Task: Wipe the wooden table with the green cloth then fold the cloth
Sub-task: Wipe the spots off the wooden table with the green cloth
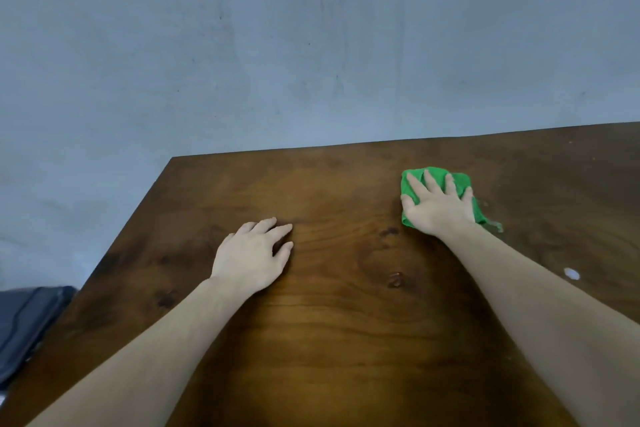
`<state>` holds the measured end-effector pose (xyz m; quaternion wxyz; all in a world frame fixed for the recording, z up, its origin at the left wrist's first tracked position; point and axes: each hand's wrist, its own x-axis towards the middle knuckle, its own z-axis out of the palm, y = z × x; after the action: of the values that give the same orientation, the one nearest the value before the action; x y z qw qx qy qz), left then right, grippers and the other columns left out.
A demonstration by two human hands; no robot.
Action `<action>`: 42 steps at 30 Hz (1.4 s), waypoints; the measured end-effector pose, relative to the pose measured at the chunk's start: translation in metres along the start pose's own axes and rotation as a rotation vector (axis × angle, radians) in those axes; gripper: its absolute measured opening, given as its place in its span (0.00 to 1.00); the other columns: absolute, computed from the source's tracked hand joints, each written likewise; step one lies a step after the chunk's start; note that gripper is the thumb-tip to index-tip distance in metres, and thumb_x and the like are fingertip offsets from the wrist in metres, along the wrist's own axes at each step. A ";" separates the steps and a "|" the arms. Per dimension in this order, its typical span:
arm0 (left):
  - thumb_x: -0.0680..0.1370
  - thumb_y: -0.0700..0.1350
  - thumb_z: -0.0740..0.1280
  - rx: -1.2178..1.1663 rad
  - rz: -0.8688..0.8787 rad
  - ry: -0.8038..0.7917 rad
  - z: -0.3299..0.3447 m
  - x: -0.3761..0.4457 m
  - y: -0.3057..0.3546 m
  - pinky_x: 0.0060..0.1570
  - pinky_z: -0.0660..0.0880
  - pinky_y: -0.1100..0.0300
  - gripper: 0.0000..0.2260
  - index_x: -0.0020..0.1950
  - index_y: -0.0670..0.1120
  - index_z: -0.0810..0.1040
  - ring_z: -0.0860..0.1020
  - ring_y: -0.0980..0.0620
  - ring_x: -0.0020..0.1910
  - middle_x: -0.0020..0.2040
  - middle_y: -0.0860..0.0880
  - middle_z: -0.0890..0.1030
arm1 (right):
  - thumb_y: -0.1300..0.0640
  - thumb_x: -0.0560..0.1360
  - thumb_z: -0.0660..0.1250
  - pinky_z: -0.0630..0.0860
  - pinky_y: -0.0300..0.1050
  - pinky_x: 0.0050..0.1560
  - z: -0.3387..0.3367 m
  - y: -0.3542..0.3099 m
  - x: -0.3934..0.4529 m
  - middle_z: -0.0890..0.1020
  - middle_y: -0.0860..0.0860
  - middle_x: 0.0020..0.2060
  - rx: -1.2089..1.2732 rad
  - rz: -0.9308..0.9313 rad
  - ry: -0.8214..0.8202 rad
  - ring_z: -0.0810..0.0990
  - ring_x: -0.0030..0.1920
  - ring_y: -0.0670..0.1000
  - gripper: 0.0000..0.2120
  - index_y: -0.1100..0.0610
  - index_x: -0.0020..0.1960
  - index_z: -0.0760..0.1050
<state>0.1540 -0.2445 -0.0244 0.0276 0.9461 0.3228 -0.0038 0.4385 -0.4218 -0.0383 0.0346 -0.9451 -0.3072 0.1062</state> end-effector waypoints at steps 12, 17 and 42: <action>0.79 0.63 0.56 -0.117 -0.090 0.117 -0.007 -0.009 -0.040 0.66 0.69 0.52 0.23 0.72 0.58 0.68 0.68 0.52 0.70 0.72 0.57 0.69 | 0.35 0.83 0.41 0.36 0.68 0.77 0.019 -0.170 -0.026 0.42 0.43 0.82 -0.178 -0.744 -0.086 0.36 0.81 0.56 0.28 0.36 0.81 0.40; 0.80 0.57 0.58 -0.172 -0.219 0.150 0.000 -0.010 -0.055 0.57 0.73 0.55 0.17 0.64 0.50 0.72 0.75 0.49 0.60 0.63 0.52 0.76 | 0.34 0.82 0.42 0.36 0.66 0.78 0.033 -0.209 -0.045 0.45 0.42 0.82 -0.145 -0.930 -0.100 0.38 0.82 0.54 0.28 0.35 0.81 0.44; 0.81 0.62 0.51 -0.086 -0.117 0.007 -0.010 0.051 -0.031 0.71 0.62 0.58 0.21 0.73 0.62 0.68 0.62 0.53 0.75 0.76 0.59 0.64 | 0.48 0.83 0.43 0.43 0.62 0.80 -0.007 -0.161 0.111 0.47 0.48 0.83 0.013 -0.256 0.001 0.43 0.82 0.60 0.29 0.42 0.83 0.41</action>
<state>0.1756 -0.1881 -0.0172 0.0668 0.9235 0.3776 0.0115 0.4348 -0.2262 -0.0301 0.0542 -0.8979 -0.4246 0.1025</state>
